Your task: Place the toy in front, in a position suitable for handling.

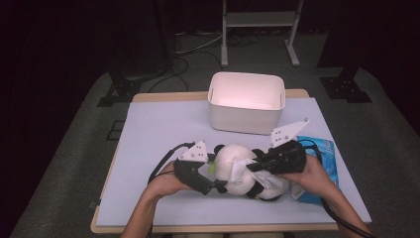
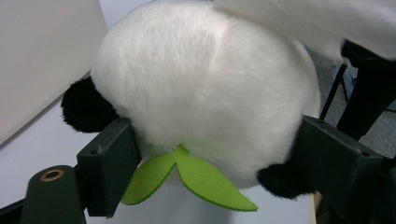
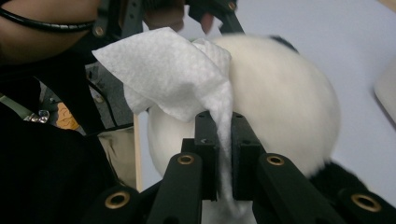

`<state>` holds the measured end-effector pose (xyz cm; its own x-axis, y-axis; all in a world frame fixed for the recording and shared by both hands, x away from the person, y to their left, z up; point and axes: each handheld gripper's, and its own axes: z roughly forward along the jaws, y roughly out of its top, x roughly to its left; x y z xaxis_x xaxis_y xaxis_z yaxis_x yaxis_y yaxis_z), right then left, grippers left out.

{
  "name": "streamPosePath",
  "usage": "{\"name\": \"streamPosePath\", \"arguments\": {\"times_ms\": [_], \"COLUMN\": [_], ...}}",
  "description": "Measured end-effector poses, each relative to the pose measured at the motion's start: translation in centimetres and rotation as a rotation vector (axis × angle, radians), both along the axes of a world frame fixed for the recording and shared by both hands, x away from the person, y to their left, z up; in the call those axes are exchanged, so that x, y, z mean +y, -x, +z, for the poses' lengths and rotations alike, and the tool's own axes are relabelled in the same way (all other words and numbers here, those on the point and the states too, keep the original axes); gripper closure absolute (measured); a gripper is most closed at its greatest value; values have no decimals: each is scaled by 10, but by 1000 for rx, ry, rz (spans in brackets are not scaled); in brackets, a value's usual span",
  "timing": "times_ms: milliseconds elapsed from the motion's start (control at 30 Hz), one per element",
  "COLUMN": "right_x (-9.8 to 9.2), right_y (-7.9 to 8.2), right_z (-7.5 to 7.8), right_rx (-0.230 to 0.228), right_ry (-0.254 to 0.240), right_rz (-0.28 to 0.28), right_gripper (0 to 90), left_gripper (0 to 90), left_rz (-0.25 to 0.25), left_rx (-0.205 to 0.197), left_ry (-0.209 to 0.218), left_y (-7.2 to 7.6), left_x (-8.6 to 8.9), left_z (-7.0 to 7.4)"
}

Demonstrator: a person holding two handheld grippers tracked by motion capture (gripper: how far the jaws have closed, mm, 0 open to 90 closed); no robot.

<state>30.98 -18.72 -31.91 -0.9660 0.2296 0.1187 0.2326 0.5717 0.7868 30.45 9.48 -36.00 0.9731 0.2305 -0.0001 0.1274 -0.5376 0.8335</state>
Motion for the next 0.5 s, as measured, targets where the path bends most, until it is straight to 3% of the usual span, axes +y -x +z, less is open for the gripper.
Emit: {"name": "streamPosePath", "arguments": {"times_ms": [267, 500], "right_x": [25, 15], "right_y": [4, 5], "right_z": [10, 0], "right_rx": [-21, 3], "right_ry": [2, 13], "right_rz": [63, 47], "right_gripper": [831, 828], "left_gripper": [165, 164], "left_rz": [-4, 13], "left_rx": [-12, 18], "left_ry": [-5, 1], "left_y": [2, -4], "left_x": [-1, 2], "left_z": [1, -5]}}
